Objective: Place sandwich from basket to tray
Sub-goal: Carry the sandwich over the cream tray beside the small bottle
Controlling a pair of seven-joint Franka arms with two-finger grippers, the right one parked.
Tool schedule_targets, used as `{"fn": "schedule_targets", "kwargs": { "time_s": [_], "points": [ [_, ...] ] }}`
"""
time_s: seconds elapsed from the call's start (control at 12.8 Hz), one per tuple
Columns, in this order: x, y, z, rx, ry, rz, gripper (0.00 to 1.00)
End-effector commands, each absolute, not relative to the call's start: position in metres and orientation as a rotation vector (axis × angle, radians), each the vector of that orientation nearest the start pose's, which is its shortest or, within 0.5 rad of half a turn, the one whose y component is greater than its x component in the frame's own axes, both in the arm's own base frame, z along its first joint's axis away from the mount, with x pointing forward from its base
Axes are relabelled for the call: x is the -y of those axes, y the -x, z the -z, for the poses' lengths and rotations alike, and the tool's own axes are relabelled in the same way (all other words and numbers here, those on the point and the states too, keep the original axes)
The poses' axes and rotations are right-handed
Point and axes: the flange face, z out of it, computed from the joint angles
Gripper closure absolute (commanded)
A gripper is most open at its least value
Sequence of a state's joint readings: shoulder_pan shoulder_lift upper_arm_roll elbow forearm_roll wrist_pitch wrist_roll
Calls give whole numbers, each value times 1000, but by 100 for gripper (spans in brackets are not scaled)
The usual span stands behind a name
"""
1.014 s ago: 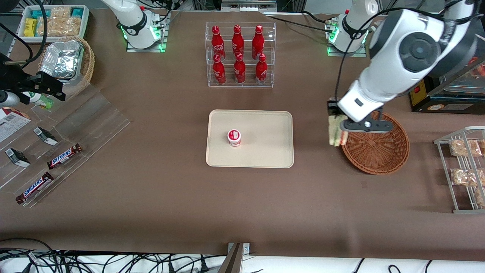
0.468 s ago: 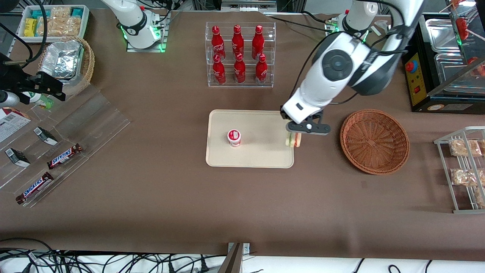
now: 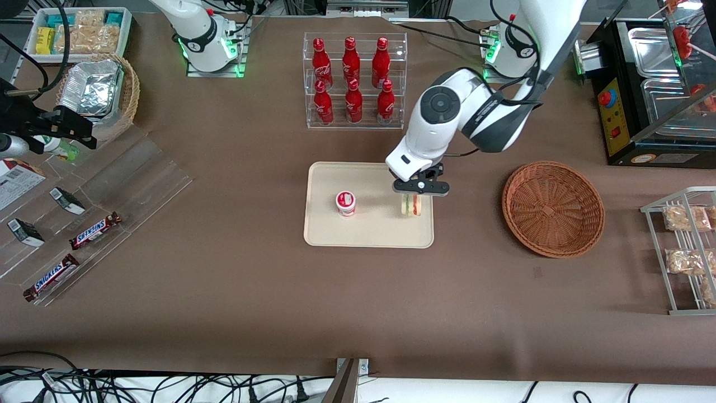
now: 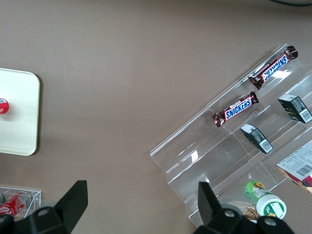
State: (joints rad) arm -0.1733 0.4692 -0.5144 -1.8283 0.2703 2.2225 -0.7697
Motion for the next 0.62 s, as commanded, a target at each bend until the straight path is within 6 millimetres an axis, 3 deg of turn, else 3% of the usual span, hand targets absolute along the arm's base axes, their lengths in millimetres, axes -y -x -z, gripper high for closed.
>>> {"fn": "schedule_targets", "kwargs": {
  "time_s": [0.0, 0.55],
  "points": [
    [390, -515, -283, -75, 3124, 17, 100],
    [404, -505, -225, -136, 3097, 42, 100]
  ]
}}
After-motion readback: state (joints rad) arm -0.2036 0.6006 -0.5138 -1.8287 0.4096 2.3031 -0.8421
